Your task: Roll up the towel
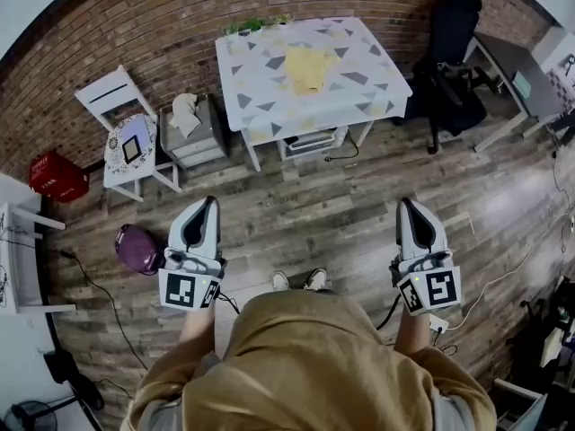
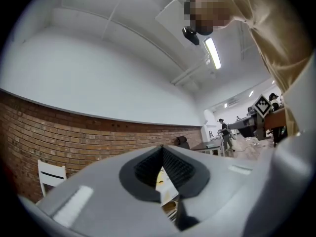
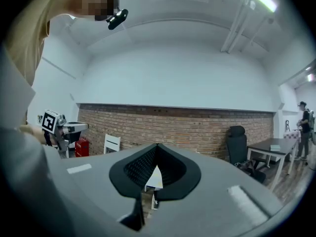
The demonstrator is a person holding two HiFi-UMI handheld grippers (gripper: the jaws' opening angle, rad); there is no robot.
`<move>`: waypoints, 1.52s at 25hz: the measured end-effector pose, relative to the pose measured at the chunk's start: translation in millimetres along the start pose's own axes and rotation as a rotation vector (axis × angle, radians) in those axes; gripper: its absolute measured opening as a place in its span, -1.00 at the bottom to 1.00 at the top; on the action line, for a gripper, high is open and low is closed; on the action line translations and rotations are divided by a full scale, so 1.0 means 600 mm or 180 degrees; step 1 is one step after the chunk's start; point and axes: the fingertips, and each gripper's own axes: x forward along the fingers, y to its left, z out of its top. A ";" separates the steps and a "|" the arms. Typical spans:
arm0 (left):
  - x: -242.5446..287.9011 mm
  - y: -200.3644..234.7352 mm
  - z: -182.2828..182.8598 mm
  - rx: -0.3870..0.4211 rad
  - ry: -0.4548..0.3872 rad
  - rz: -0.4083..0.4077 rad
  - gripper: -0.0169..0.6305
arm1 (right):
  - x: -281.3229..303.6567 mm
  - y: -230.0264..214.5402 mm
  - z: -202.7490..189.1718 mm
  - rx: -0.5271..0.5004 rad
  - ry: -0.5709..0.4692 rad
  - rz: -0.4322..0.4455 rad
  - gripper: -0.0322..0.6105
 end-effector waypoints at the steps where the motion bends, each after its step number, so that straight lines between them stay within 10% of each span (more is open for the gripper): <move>1: 0.002 -0.002 0.001 0.0007 -0.0009 0.0017 -0.78 | -0.001 -0.004 -0.002 0.0022 0.0001 0.0016 -0.89; 9: 0.019 -0.026 0.024 0.0094 -0.0178 -0.0008 -0.68 | -0.011 -0.072 0.012 0.0195 -0.0222 -0.0087 -0.71; 12: 0.030 -0.028 0.021 0.0069 -0.0157 0.0022 -0.14 | -0.012 -0.103 0.004 0.0191 -0.0168 -0.0109 -0.32; 14: 0.040 -0.020 0.012 -0.0005 -0.0102 0.0080 0.57 | -0.014 -0.124 0.002 0.0157 -0.0176 -0.0156 -0.04; 16: 0.047 -0.014 0.002 -0.0045 -0.0020 0.0138 0.74 | -0.014 -0.143 -0.007 0.0128 -0.0165 -0.0157 0.33; 38: 0.120 -0.007 -0.127 -0.0059 0.0614 0.0363 0.85 | 0.141 -0.142 -0.130 0.0297 0.0230 0.0364 0.46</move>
